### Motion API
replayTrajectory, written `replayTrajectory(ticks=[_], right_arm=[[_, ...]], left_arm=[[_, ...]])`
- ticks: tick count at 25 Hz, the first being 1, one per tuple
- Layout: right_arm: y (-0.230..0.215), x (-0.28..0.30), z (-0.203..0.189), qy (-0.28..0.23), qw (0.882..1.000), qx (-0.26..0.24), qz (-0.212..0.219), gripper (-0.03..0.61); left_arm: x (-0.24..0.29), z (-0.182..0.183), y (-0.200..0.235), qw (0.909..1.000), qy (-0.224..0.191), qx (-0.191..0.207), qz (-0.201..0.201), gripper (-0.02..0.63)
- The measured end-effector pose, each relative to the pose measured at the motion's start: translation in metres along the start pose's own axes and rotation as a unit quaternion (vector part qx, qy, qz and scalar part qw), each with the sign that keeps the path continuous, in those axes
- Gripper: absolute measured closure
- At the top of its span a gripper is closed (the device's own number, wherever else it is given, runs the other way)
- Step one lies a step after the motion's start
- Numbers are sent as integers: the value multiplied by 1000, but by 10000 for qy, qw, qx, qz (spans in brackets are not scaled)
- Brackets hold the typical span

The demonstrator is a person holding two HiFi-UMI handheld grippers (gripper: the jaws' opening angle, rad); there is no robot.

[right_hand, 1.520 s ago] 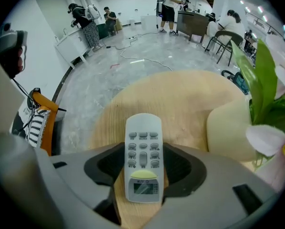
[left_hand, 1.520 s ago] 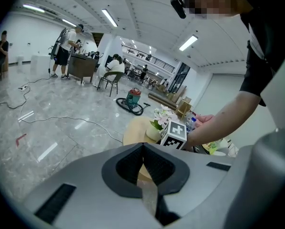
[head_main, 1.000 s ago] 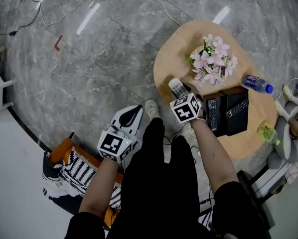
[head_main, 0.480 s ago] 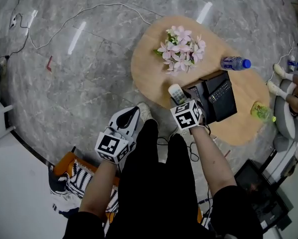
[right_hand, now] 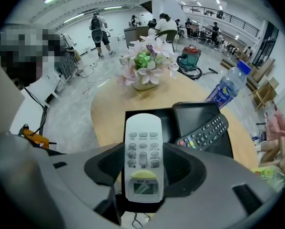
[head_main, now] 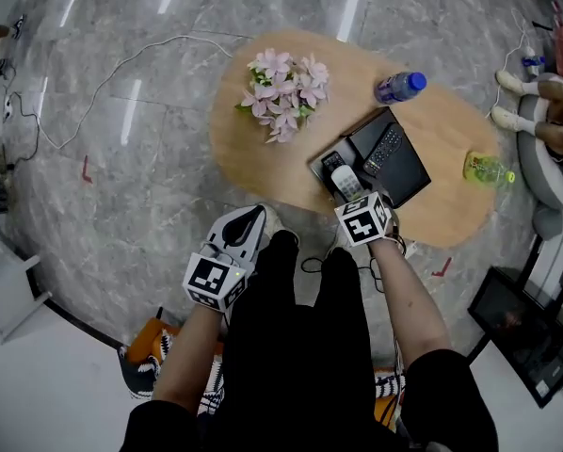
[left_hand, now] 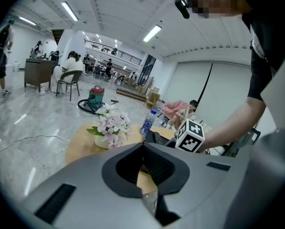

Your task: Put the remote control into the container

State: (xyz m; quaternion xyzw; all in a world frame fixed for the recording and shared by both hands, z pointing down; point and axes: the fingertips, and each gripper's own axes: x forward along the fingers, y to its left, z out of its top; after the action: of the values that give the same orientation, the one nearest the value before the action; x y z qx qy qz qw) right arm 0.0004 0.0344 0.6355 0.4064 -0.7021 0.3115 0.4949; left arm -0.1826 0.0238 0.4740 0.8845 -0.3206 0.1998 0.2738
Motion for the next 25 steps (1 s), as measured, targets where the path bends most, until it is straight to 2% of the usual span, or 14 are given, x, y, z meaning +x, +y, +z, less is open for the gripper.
replayTrajectory(ticks=[6,19,25], right_arm=[[-4,12,-26,198,9998,23,27,321],[-5,48,-32,407,9991,-103,65,321],[-7,57,-38,467,9986,-215,-102,321]], left_arm=[[10,-3,-4,9997,177,127,-106,607],[9,-25,2,9993,366,-14,-17,607],[7,-30,7,9991,413,-83,28,607]])
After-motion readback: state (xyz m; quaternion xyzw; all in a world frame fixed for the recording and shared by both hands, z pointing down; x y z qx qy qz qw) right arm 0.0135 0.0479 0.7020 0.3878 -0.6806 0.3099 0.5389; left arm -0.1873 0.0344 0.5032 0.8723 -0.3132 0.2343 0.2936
